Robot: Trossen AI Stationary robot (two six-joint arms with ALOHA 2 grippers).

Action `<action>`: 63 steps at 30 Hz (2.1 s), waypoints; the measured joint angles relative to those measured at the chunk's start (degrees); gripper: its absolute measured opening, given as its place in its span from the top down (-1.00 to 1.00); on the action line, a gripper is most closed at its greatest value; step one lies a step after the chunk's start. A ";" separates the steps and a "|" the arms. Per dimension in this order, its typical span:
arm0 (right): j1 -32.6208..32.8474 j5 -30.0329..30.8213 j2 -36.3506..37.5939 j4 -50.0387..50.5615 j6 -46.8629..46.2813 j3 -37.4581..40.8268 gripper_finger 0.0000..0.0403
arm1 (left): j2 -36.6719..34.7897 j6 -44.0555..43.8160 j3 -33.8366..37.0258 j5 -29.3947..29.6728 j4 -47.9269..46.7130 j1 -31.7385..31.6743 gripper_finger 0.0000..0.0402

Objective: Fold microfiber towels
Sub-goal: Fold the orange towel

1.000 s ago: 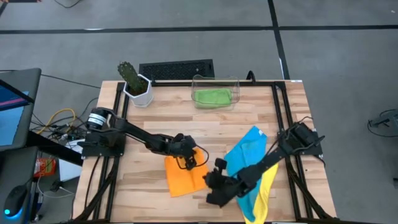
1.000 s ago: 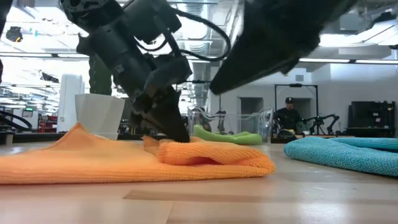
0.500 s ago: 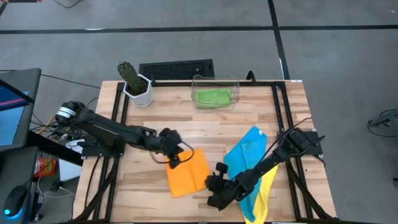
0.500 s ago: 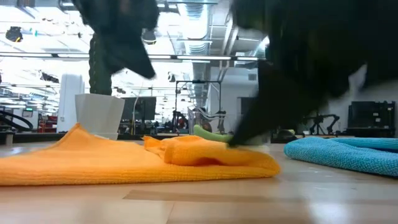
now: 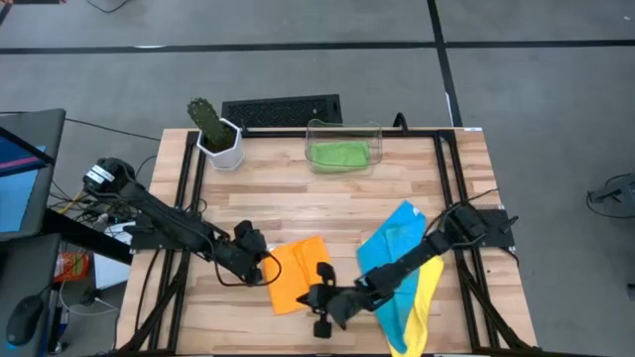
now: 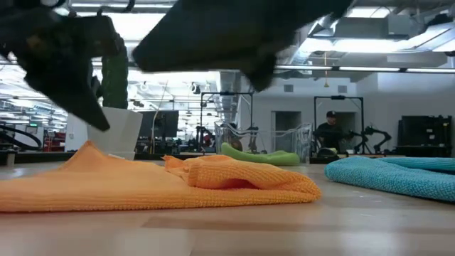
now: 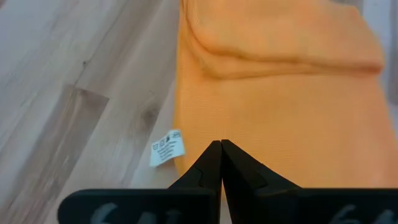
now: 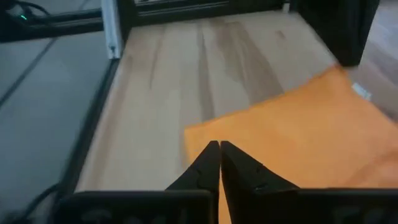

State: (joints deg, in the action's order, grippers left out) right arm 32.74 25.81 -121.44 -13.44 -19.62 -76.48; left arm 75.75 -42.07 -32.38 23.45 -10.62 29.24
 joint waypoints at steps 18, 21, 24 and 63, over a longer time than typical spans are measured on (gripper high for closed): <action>-4.38 -12.40 -21.45 20.91 6.57 -31.77 0.36 | 0.00 4.16 7.43 -2.94 6.30 -0.31 1.00; -4.38 -12.21 -21.60 22.85 5.56 -31.66 0.33 | 0.00 4.16 7.43 -1.63 6.44 -0.31 1.00; -4.38 -11.09 -21.58 24.57 5.09 -31.44 0.34 | 0.00 4.12 7.43 -0.96 6.63 -0.34 1.00; 1.90 -13.89 -20.99 28.97 -6.55 -31.39 0.86 | 9.16 37.90 0.17 -27.36 18.25 0.41 0.38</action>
State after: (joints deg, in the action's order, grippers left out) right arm 34.63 11.91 -142.43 15.52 -26.17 -107.87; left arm 84.91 -4.17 -32.21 -3.91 7.64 29.65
